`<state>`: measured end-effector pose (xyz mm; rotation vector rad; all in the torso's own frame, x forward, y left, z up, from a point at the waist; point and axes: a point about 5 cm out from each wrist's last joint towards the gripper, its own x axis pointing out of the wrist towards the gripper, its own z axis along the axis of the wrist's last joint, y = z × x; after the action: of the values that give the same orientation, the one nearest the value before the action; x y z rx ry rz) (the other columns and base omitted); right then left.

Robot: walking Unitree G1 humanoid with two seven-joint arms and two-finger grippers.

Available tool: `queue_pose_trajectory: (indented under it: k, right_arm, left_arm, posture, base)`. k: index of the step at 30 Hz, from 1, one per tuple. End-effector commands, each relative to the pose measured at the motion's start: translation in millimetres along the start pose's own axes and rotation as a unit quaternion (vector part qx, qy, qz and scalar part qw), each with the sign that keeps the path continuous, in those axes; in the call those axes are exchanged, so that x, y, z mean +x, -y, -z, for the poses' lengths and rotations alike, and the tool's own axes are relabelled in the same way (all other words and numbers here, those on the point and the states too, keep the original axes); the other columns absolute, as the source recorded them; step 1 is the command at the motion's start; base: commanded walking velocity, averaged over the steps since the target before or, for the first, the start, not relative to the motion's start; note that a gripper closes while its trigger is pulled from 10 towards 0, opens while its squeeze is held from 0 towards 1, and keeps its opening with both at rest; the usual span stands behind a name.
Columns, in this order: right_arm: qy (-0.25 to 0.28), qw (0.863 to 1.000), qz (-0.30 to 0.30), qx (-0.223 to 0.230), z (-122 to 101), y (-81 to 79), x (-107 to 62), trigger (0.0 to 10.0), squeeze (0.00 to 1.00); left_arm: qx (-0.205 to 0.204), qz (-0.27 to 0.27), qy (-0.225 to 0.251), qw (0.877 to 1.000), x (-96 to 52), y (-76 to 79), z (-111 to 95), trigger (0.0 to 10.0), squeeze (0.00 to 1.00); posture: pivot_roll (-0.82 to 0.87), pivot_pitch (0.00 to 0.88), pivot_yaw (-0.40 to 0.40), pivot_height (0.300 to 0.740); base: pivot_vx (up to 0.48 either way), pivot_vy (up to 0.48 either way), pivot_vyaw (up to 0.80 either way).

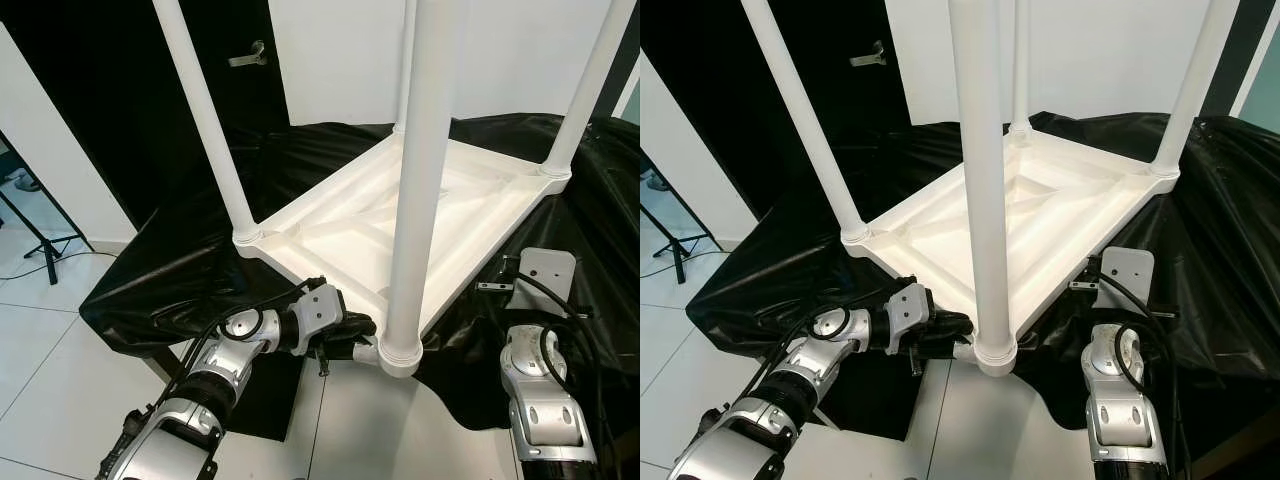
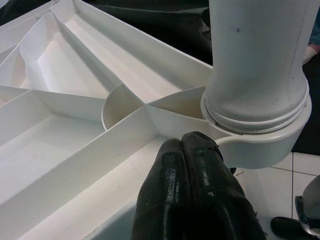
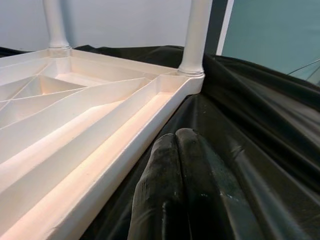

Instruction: Building children table

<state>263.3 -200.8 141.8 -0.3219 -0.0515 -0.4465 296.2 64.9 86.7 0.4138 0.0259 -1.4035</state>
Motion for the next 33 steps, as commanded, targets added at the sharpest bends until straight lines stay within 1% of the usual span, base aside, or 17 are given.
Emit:
queue_pose_trajectory:
  k: [1,7,8,9,10,15,16,17,18,19,20,22,23,24,27,29,33]
  right_arm:
    - [-0.005,1.000,-0.004,0.011,0,-2.5,-0.5,10.0,0.00]
    - [-0.003,1.000,-0.007,0.010,0,-3.3,-0.6,10.0,0.00]
    - [-0.003,1.000,-0.009,0.009,0,-4.1,-0.7,10.0,0.00]
    - [-0.003,1.000,-0.009,0.009,0,-4.1,-0.7,10.0,0.00]
    - [-0.003,1.000,-0.010,0.008,0,-4.8,-0.8,10.0,0.00]
    - [-0.004,1.000,-0.013,0.007,1,-6.1,-1.1,10.0,0.00]
    - [-0.004,1.000,-0.013,0.007,1,-6.3,-1.2,10.0,0.00]
    - [-0.004,1.000,-0.013,0.007,1,-6.3,-1.2,10.0,0.00]
    - [-0.005,1.000,-0.014,0.007,1,-6.5,-1.2,10.0,0.00]
    - [-0.005,1.000,-0.014,0.007,1,-6.5,-1.3,10.0,0.00]
    - [-0.005,1.000,-0.014,0.007,1,-6.5,-1.3,10.0,0.00]
    - [-0.006,1.000,-0.015,0.006,2,-6.9,-1.6,10.0,0.00]
    - [-0.007,1.000,-0.016,0.005,2,-7.2,-1.9,10.0,0.00]
    - [-0.007,1.000,-0.016,0.005,2,-7.2,-1.9,10.0,0.00]
    - [-0.008,1.000,-0.017,0.003,3,-7.9,-2.3,10.0,0.00]
    - [-0.008,1.000,-0.017,0.003,3,-7.9,-2.3,10.0,0.00]
    - [-0.007,1.000,-0.019,0.003,3,-8.3,-2.3,10.0,0.00]
  left_arm:
    - [-0.044,-0.025,-0.043,0.998,6.8,12.2,19,10.0,0.00]
    - [-0.045,-0.024,-0.040,0.998,7.1,12.5,19,10.0,0.00]
    - [-0.048,-0.019,-0.027,0.998,7.1,12.6,16,10.0,0.17]
    - [-0.048,-0.019,-0.027,0.998,7.1,12.6,16,10.0,0.17]
    - [-0.053,-0.015,-0.019,0.998,6.7,12.7,15,10.0,1.00]
    - [-0.047,-0.002,0.015,0.999,6.6,16.2,7,10.0,1.00]
    - [-0.045,0.001,0.037,0.998,6.7,16.5,1,10.0,0.87]
    - [-0.045,0.001,0.037,0.998,6.7,16.5,1,10.0,0.87]
    - [-0.047,0.005,0.064,0.997,6.1,16.2,-5,10.0,0.00]
    - [-0.048,0.007,0.082,0.995,5.4,16.0,-9,10.0,0.00]
    - [-0.048,0.007,0.082,0.995,5.4,16.0,-9,10.0,0.00]
    - [-0.048,0.015,0.138,0.989,-0.5,14.0,-22,10.0,0.00]
    - [-0.043,0.020,0.154,0.987,-3.9,13.6,-26,10.0,0.00]
    - [-0.043,0.020,0.154,0.987,-3.9,13.6,-26,10.0,0.00]
    - [-0.052,0.047,0.161,0.985,-16.2,16.9,-27,10.0,0.00]
    - [-0.052,0.047,0.161,0.985,-16.2,16.9,-27,10.0,0.00]
    - [-0.059,0.053,0.158,0.984,-24.6,20.5,-26,10.0,0.00]
  posture:
    - [-0.09,0.000,0.100,0.740]
    - [-0.09,0.000,0.099,0.740]
    - [-0.09,0.000,0.099,0.740]
    - [-0.09,0.000,0.099,0.740]
    - [-0.09,0.000,0.100,0.740]
    - [-0.08,0.000,0.100,0.740]
    - [-0.08,0.000,0.100,0.740]
    - [-0.08,0.000,0.100,0.740]
    - [-0.08,0.000,0.100,0.740]
    - [-0.08,0.000,0.100,0.740]
    - [-0.08,0.000,0.100,0.740]
    - [-0.08,0.000,0.102,0.740]
    - [-0.08,0.000,0.102,0.740]
    - [-0.08,0.000,0.102,0.740]
    - [-0.08,0.000,0.103,0.740]
    - [-0.08,0.000,0.103,0.740]
    - [-0.08,0.000,0.103,0.740]
  base:
    - [0.000,0.000,0.00]
    - [0.000,0.000,0.00]
    - [0.000,0.000,0.00]
    - [0.000,0.000,0.00]
    - [0.000,0.000,0.00]
    - [0.000,0.000,0.00]
    - [0.000,0.000,0.00]
    - [0.000,0.000,0.00]
    - [0.000,0.000,0.00]
    - [0.000,0.000,0.00]
    - [0.000,0.000,0.00]
    - [0.000,0.000,0.00]
    - [0.000,0.000,0.00]
    - [0.000,0.000,0.00]
    - [0.000,0.000,0.00]
    - [0.000,0.000,0.00]
    - [0.000,0.000,0.00]
